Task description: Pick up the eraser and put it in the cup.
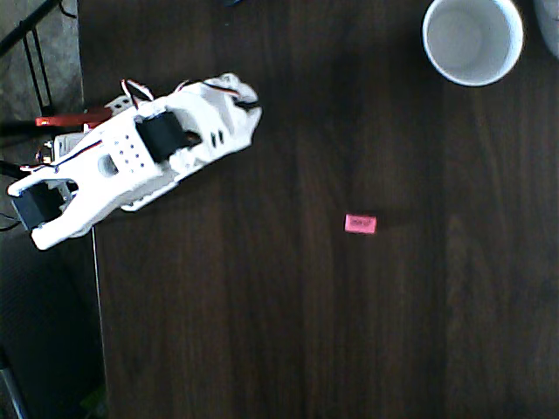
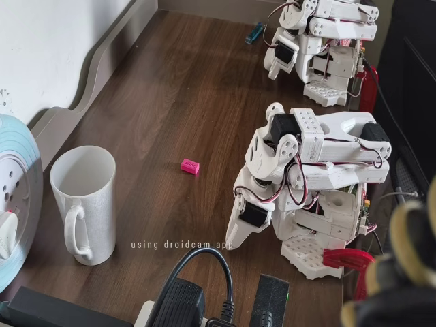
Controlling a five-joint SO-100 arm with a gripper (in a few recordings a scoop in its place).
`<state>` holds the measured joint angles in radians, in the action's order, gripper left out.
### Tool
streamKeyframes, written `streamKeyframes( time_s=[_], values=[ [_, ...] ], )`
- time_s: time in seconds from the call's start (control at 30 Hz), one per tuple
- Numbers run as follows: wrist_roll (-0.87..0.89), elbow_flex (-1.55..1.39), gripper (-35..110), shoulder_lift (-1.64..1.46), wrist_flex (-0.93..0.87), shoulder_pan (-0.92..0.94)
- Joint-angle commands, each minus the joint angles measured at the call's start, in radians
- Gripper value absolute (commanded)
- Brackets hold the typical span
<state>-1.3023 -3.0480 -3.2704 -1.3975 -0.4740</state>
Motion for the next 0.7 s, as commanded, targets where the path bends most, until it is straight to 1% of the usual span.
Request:
streamKeyframes(
  time_s=[0.0,0.6,0.67],
  values=[
    [-0.017,-0.009,4,-0.021,-0.043,-0.014],
    [-0.017,-0.009,4,-0.021,-0.043,-0.014],
    [-0.038,-0.009,3,-0.021,-0.043,-0.038]
  ],
)
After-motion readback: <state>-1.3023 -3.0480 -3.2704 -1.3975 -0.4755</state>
